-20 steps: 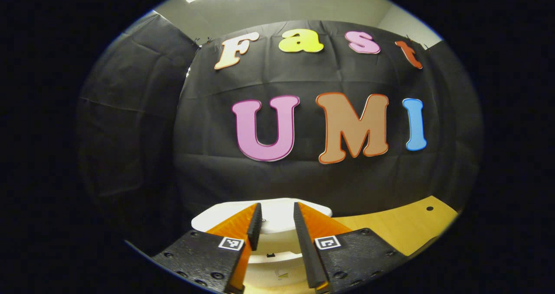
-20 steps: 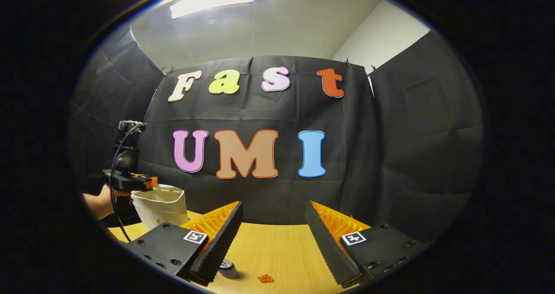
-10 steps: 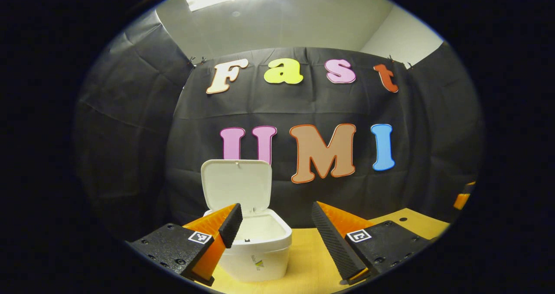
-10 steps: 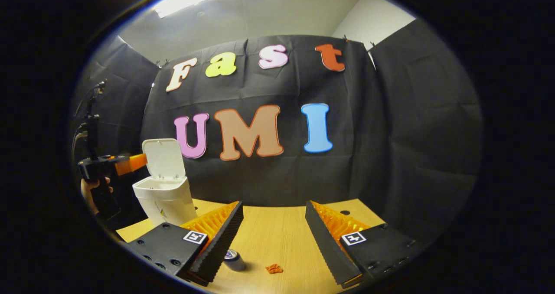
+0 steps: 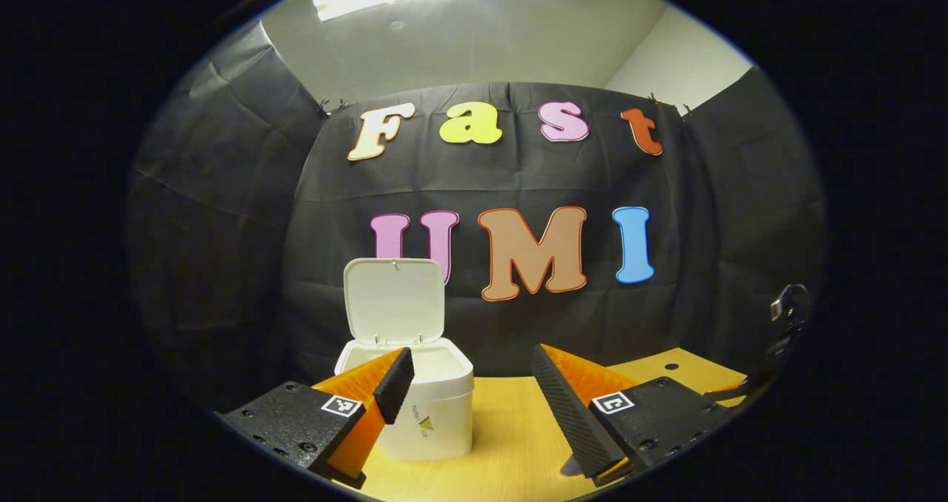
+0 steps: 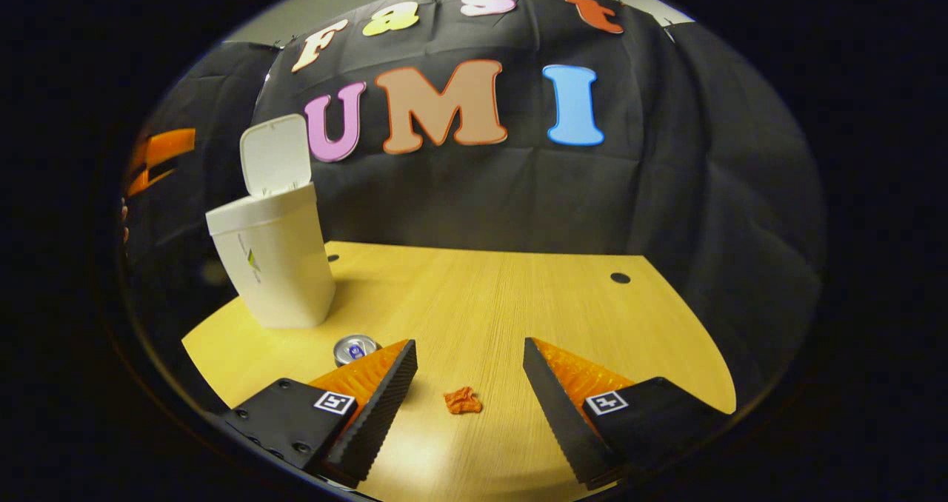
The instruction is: Press the lid of the desktop garbage bin to open it, pick up the crumpled paper on the desktop and throw it into the bin, then pick up the pop can on the desktop and drop it into the bin, and finally close the garbage bin lid.
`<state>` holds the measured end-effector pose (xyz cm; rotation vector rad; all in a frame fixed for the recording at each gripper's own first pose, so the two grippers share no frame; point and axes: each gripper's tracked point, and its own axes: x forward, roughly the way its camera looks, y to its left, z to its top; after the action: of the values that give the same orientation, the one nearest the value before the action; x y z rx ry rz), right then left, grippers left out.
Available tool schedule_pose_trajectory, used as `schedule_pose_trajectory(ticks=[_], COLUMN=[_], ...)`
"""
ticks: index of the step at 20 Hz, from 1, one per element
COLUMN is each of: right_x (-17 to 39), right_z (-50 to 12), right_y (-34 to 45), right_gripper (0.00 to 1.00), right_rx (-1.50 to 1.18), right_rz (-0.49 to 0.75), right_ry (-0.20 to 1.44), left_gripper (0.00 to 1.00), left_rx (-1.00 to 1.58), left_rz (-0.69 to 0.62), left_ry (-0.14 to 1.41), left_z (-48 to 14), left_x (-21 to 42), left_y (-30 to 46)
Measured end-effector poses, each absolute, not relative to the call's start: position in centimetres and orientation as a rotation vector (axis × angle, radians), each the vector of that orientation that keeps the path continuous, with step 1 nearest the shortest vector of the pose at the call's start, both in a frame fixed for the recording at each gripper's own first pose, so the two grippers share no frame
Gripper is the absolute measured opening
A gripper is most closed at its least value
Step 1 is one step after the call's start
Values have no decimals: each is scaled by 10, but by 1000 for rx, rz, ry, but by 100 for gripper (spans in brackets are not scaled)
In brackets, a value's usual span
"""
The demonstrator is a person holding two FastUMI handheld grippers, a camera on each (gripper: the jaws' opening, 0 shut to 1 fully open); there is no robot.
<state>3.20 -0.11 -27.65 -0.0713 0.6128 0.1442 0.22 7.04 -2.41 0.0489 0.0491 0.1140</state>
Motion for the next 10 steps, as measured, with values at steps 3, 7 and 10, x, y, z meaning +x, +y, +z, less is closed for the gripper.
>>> schedule_pose_trajectory(ticks=[3, 7, 10], right_x=[37, 43, 46], right_z=[-322, -363, -387], right_y=[-2, -3, -2], right_gripper=[100, 97, 96], right_rx=[-97, -135, -159], right_rz=[164, 191, 217], right_ry=[714, 788, 825], left_gripper=[99, 96, 96], left_rx=[73, 89, 101], left_rz=[140, 181, 206], left_ry=[82, 126, 153], left_z=[-31, -41, -45], left_x=[-6, -17, -24], left_y=[70, 70, 67])
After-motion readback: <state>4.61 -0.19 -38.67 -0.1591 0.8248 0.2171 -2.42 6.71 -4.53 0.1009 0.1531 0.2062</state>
